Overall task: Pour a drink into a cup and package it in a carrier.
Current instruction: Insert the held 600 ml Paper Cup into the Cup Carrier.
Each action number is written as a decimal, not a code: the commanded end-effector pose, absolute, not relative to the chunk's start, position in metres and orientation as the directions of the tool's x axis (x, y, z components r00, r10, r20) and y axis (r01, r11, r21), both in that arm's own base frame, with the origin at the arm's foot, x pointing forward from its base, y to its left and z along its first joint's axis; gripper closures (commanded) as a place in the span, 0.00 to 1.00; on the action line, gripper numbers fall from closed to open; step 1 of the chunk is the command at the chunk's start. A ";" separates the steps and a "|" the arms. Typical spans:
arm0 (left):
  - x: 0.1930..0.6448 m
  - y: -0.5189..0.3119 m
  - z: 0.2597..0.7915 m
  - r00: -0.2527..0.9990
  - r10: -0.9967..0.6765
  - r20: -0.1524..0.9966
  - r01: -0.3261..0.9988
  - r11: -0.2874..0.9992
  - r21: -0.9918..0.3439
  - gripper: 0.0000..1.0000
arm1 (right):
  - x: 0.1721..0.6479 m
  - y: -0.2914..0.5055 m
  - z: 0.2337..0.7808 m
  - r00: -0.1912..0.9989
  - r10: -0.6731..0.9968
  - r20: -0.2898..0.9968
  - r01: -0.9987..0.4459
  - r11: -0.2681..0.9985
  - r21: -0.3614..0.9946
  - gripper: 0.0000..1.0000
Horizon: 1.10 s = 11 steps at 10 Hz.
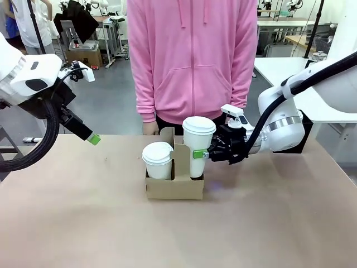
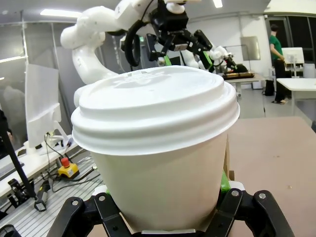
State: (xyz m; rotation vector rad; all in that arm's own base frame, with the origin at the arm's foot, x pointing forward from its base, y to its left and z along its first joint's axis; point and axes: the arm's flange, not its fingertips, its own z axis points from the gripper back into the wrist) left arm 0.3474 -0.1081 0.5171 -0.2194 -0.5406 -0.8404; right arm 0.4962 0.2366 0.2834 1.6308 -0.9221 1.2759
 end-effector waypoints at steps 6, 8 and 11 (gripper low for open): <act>0.348 -0.109 0.517 0.539 -0.643 0.543 0.754 0.656 0.028 0.00 | 0.506 0.245 0.247 0.163 -0.007 0.987 -0.912 -0.383 0.148 0.20; 0.348 -0.109 0.517 0.539 -0.643 0.543 0.754 0.656 0.028 0.00 | 0.506 0.247 0.239 0.161 0.023 0.987 -0.902 -0.403 0.156 0.20; 0.348 -0.109 0.517 0.539 -0.643 0.543 0.754 0.656 0.028 0.00 | 0.510 0.244 0.228 0.153 0.052 0.987 -0.895 -0.416 0.160 0.20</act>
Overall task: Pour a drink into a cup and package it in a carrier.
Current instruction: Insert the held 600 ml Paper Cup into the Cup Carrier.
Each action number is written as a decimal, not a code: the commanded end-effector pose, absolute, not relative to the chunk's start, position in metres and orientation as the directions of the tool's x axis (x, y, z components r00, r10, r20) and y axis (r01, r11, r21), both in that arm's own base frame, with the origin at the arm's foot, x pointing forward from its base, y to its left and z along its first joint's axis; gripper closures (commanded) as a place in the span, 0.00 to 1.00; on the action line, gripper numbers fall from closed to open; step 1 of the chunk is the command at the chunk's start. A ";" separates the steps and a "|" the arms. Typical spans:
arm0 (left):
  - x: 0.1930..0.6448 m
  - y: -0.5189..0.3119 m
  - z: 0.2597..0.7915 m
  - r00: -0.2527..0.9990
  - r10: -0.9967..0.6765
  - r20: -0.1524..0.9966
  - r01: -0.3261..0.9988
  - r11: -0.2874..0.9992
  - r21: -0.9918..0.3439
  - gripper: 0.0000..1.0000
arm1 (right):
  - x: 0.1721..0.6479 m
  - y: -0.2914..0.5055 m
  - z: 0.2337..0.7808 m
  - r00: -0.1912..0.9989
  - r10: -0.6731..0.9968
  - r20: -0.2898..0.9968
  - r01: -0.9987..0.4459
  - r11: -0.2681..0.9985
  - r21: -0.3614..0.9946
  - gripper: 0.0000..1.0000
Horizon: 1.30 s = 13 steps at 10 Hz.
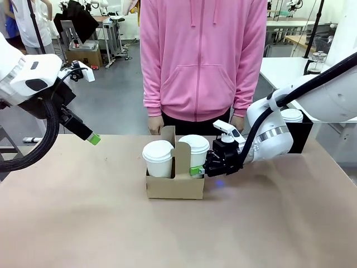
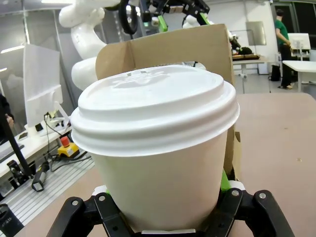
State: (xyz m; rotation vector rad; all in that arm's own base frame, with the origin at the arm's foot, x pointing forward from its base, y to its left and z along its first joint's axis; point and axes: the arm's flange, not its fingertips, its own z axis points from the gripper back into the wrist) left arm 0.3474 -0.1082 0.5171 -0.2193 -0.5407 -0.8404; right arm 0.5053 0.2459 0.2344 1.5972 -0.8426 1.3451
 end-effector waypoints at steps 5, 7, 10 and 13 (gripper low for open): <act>0.348 -0.109 0.517 0.539 -0.643 0.543 0.754 0.656 0.028 0.00 | 0.510 0.240 0.230 0.089 0.066 0.994 -0.895 -0.432 0.109 0.00; 0.348 -0.109 0.517 0.539 -0.643 0.543 0.754 0.656 0.028 0.00 | 0.510 0.232 0.244 0.054 0.067 0.996 -0.904 -0.420 0.077 0.00; 0.348 -0.109 0.517 0.539 -0.643 0.543 0.754 0.656 0.028 0.00 | 0.516 0.213 0.269 0.003 0.082 0.997 -0.924 -0.380 0.034 0.00; 0.348 -0.109 0.517 0.539 -0.643 0.543 0.754 0.656 0.028 0.00 | 0.533 0.178 0.300 -0.045 0.176 0.983 -0.970 -0.242 -0.001 0.00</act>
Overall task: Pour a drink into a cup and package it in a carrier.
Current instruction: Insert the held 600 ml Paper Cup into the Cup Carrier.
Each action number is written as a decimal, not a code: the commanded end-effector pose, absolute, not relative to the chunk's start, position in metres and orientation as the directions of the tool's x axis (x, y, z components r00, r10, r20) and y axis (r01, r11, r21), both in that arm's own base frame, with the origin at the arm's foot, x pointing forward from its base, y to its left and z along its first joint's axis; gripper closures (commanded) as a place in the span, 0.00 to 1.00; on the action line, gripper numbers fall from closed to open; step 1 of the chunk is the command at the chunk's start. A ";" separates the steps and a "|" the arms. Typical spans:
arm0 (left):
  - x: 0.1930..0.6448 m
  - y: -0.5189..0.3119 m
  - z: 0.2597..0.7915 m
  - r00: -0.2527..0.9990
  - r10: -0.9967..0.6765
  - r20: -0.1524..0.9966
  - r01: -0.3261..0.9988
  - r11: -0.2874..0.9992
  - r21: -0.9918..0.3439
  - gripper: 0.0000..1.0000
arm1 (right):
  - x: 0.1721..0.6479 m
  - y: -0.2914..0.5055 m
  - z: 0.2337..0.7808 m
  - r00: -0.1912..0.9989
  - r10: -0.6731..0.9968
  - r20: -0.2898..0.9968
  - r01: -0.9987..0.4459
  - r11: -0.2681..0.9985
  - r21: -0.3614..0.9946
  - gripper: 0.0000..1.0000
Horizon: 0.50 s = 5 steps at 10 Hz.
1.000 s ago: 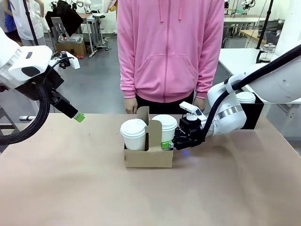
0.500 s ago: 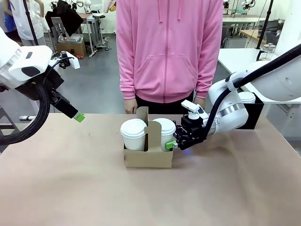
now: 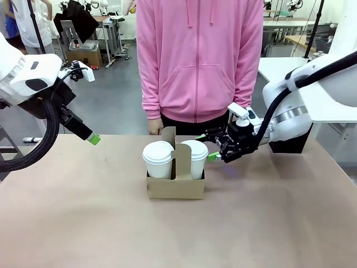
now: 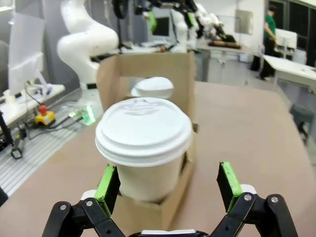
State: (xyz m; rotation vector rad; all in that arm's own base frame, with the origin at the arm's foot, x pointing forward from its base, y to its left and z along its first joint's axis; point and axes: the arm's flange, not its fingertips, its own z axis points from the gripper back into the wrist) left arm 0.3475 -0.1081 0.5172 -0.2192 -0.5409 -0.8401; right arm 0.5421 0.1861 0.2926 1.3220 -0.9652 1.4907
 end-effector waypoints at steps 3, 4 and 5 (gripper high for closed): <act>0.348 -0.109 0.517 0.539 -0.643 0.543 0.754 0.656 0.028 0.00 | 0.530 0.114 0.355 0.001 0.345 0.939 -1.000 -0.012 0.005 0.00; 0.348 -0.109 0.517 0.539 -0.643 0.543 0.754 0.656 0.028 0.00 | 0.522 0.092 0.371 0.058 0.406 0.912 -0.996 0.090 0.023 0.00; 0.348 -0.109 0.517 0.539 -0.643 0.543 0.754 0.656 0.028 0.00 | 0.515 0.072 0.384 0.114 0.424 0.898 -0.981 0.189 0.035 0.00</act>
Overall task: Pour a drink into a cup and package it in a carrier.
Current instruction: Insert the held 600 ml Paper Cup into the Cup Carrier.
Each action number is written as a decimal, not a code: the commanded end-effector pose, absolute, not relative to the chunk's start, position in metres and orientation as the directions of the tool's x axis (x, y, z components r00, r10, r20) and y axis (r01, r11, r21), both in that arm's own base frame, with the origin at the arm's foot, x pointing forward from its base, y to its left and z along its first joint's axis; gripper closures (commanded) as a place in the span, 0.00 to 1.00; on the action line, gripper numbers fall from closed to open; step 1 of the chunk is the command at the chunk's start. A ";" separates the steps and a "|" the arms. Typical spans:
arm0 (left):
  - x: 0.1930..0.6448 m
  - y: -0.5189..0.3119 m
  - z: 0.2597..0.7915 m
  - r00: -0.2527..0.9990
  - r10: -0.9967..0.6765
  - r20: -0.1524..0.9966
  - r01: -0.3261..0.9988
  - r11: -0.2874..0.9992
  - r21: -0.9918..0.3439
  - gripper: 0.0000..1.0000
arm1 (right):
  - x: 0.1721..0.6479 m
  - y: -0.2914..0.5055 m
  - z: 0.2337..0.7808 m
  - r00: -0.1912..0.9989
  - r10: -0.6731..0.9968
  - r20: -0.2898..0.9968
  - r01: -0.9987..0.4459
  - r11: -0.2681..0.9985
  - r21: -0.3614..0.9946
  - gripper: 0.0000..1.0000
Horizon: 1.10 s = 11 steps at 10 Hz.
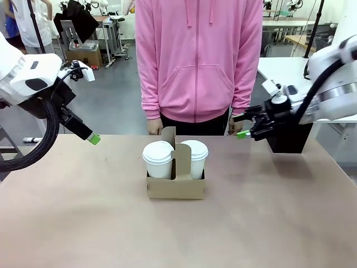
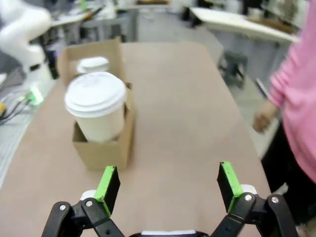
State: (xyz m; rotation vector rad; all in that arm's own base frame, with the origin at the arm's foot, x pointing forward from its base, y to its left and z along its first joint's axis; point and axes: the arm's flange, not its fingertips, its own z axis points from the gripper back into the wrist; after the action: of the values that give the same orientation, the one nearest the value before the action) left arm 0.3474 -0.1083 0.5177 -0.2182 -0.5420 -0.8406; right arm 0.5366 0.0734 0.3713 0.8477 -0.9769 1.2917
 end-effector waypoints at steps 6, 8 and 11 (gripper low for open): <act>0.348 -0.109 0.517 0.539 -0.643 0.543 0.754 0.656 0.028 0.00 | 0.467 -0.030 0.390 0.331 0.425 0.843 -0.833 0.551 0.049 0.00; 0.348 -0.109 0.517 0.539 -0.643 0.543 0.754 0.656 0.028 0.00 | 0.463 -0.037 0.380 0.365 0.408 0.837 -0.810 0.582 0.070 0.00; 0.348 -0.109 0.517 0.539 -0.643 0.543 0.754 0.656 0.028 0.00 | 0.465 -0.041 0.378 0.331 0.430 0.840 -0.835 0.548 0.049 0.00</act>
State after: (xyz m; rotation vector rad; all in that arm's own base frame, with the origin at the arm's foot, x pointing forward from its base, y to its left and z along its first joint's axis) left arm 0.3475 -0.1083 0.5180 -0.2173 -0.5425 -0.8406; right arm 0.4647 -0.0412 0.3735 0.5368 -0.8797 0.8709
